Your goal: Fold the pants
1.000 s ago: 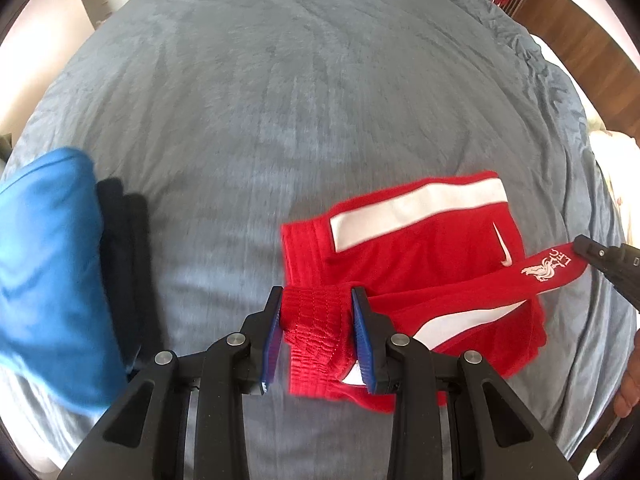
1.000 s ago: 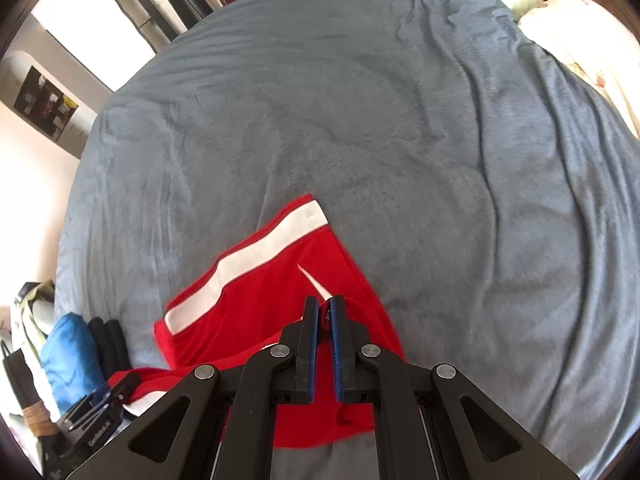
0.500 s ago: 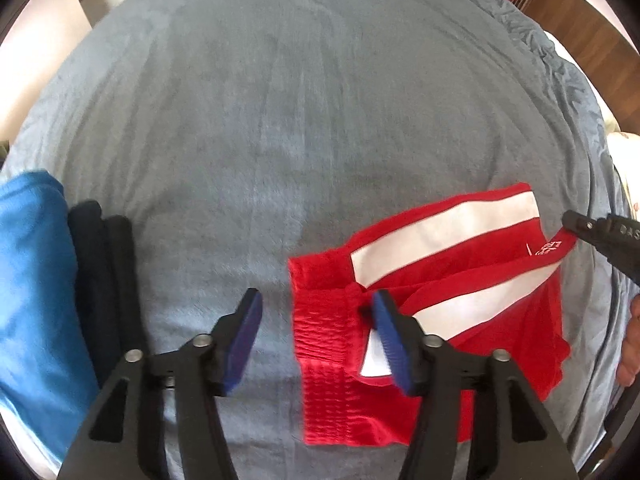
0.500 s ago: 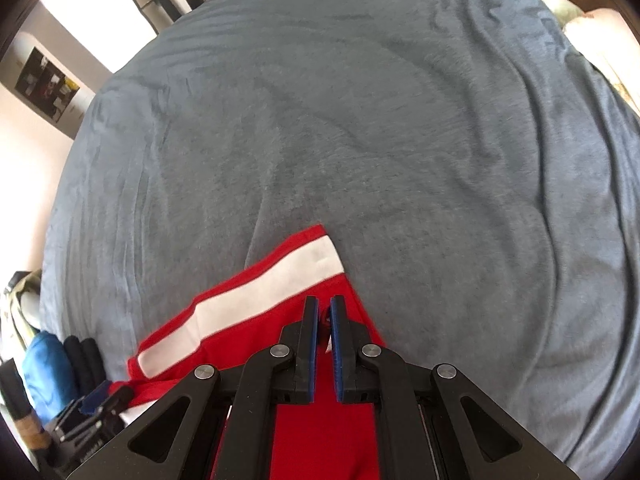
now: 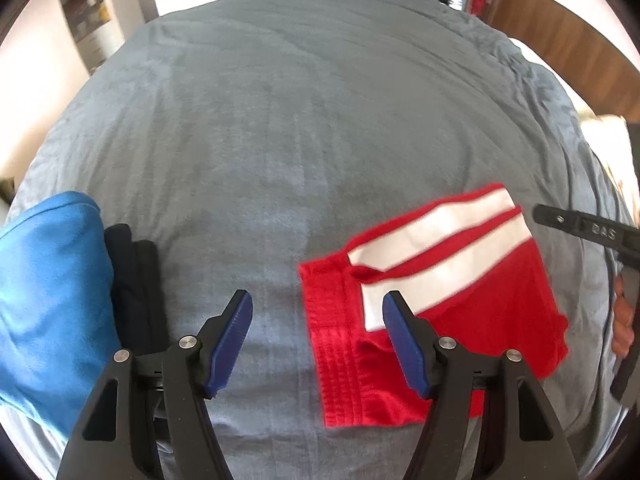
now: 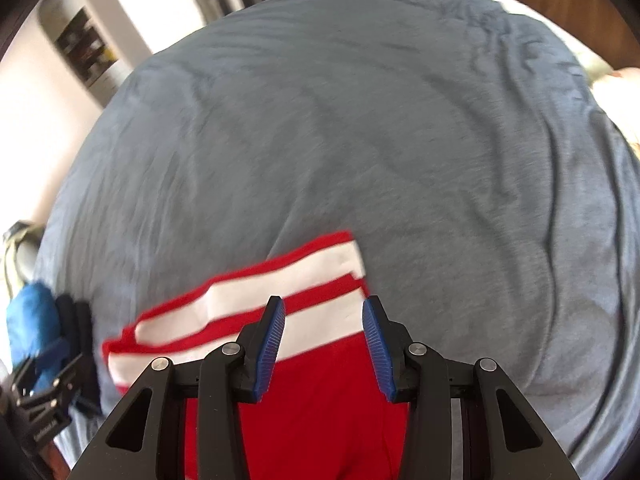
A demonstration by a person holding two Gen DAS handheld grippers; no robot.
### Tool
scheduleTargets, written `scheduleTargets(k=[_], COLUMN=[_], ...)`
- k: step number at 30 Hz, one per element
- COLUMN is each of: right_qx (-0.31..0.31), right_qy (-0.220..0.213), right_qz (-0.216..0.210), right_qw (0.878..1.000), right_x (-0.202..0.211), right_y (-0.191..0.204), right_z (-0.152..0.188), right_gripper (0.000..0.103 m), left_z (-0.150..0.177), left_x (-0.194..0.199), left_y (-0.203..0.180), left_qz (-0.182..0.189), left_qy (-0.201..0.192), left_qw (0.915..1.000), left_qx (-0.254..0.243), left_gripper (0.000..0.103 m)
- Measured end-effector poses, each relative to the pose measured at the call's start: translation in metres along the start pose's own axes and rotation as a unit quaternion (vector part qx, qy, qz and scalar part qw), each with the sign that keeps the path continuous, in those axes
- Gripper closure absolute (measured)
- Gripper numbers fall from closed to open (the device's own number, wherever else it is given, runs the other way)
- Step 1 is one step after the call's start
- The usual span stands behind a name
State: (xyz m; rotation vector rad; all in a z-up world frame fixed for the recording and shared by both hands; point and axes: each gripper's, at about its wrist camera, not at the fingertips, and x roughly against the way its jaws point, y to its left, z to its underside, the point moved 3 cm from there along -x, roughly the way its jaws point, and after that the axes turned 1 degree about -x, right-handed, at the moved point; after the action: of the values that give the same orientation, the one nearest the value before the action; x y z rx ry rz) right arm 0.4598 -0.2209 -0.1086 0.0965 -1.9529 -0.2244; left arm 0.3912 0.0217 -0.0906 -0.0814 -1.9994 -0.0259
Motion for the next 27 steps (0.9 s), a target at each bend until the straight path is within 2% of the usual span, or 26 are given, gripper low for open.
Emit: scheduleTargets(k=[4, 9, 13, 27], right_qx=[0.02, 0.011, -0.001, 0.004], right_qy=[0.008, 0.003, 0.0, 0.004], right_qz=[-0.001, 0.0, -0.001, 0.007], right_qw=[1.0, 1.0, 1.0, 1.0], right_x=[-0.007, -0.011, -0.013, -0.037], right_y=[-0.002, -0.007, -0.011, -0.022], right_z=[0.01, 0.015, 0.018, 0.016], right_gripper=[0.061, 0.062, 0.062, 0.065], left_z=[0.007, 0.006, 0.006, 0.006], left_x=[-0.002, -0.012, -0.022, -0.039], left_y=[-0.001, -0.002, 0.0, -0.003], left_qz=[0.004, 0.027, 0.011, 0.007], left_qy=[-0.012, -0.013, -0.008, -0.001], left_qw=[0.9999, 0.9995, 0.9998, 0.9999], left_qx=[-0.004, 0.011, 0.014, 0.01], left_gripper=[0.037, 0.041, 0.043, 0.043])
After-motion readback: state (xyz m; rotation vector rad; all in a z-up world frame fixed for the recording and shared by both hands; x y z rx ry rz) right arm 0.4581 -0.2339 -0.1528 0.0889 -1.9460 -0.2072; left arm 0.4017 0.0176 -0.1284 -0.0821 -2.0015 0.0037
